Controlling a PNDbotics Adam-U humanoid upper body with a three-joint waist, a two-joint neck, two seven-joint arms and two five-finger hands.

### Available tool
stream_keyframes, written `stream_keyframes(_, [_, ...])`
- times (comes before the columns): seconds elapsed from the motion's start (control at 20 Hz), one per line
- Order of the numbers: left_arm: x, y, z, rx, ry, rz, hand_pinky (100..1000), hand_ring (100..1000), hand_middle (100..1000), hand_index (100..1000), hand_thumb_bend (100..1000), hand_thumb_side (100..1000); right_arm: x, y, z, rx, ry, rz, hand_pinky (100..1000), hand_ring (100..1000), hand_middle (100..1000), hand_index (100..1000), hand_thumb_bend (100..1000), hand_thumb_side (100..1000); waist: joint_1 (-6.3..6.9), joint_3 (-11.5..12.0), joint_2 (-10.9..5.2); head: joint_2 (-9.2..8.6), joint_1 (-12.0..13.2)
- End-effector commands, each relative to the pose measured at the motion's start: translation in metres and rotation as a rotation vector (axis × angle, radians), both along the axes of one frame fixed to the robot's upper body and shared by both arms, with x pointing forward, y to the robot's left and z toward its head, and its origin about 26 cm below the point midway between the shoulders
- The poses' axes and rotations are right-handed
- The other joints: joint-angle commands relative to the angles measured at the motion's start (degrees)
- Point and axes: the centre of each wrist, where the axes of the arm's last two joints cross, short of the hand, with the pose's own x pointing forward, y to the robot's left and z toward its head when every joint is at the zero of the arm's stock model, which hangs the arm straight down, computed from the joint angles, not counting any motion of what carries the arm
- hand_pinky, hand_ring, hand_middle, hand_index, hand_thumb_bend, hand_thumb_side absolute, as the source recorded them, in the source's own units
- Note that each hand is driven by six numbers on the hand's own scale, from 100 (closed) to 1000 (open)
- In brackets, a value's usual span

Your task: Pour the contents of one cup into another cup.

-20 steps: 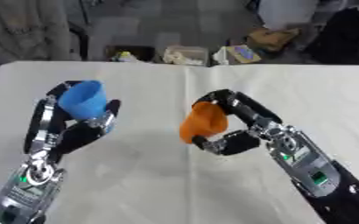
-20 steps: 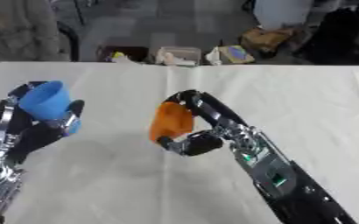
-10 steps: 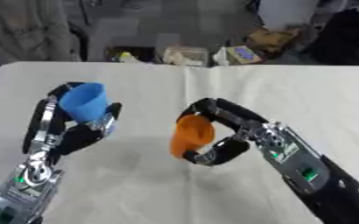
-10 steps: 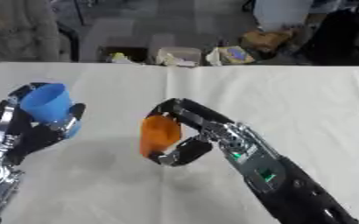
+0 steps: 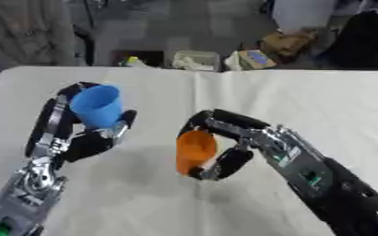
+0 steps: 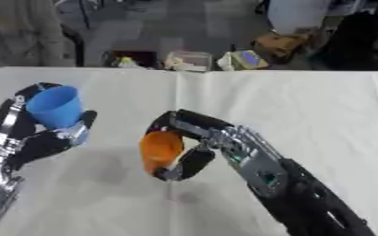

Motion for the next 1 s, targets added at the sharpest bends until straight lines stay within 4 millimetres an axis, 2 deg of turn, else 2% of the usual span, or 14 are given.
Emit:
stream_keyframes(0.05, [-0.009, 0.002, 0.026, 0.154, -0.07, -0.026, 100, 374, 276, 656, 381, 100, 0.004, 0.0, 0.006, -0.01, -0.029, -0.001, 377, 451, 243, 471, 125, 100, 0.19, 0.15, -1.19, -0.6, -0.18])
stream_keyframes(0.5, [-0.028, -0.009, 0.064, 0.574, -0.149, -0.07, 100, 369, 284, 682, 363, 100, 0.007, -0.001, -0.002, -0.021, -0.015, -0.009, 375, 451, 243, 470, 121, 100, 0.67, 0.43, -1.51, -0.52, -0.18])
stream_keyframes(1.0, [-0.017, -0.027, 0.068, 0.777, -0.178, -0.049, 110, 363, 295, 697, 351, 100, 0.007, 0.002, -0.003, -0.02, -0.012, 0.0, 375, 451, 242, 470, 115, 100, 0.61, 0.39, -1.63, -0.45, -0.15])
